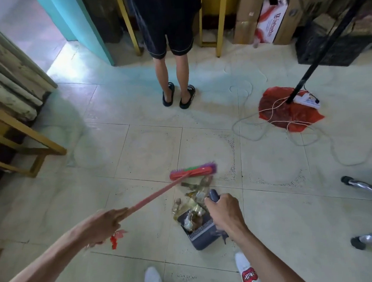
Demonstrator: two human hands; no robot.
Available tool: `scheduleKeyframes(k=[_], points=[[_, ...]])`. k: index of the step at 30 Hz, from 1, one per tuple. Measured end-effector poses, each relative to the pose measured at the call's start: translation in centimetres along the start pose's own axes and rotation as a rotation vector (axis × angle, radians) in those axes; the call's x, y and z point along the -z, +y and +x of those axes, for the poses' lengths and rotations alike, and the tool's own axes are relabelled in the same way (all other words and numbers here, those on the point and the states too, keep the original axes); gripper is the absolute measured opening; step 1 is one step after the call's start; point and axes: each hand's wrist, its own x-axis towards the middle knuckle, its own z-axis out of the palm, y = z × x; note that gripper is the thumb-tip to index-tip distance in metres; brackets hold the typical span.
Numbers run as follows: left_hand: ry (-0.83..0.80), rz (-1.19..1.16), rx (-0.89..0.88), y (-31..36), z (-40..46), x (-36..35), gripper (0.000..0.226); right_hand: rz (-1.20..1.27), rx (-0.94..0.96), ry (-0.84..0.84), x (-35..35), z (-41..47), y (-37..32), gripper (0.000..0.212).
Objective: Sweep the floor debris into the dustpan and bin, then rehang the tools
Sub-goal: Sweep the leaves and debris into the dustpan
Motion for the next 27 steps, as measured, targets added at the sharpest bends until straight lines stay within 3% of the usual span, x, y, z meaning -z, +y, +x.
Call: scheduleKeyframes(k=[7, 10, 13, 17, 22, 27], points=[[-0.019, 0.240, -0.177, -1.4, 4.8, -3.8, 0.072, -0.068, 0.145, 0.294, -2.4, -2.4, -1.3, 0.062], [-0.133, 0.374, -0.211, -1.8, 4.0, -7.2, 0.070, -0.124, 0.164, 0.284, -3.1, -3.2, -1.5, 0.060], [-0.230, 0.309, -0.232, -3.9, 0.9, -8.4, 0.065, -0.101, 0.021, 0.181, -3.1, -4.0, -1.5, 0.054], [-0.203, 0.250, -0.226, -7.7, -0.2, -4.3, 0.051, -0.050, -0.090, 0.098, -2.8, -5.5, -1.9, 0.050], [-0.167, 0.135, -0.267, -11.8, 0.4, 1.1, 0.061, -0.037, -0.096, 0.298, -4.0, -7.9, -0.4, 0.055], [-0.047, 0.404, -0.432, -11.4, 6.0, 4.6, 0.043, 0.105, -0.153, 0.287, -5.4, -8.9, 0.1, 0.051]])
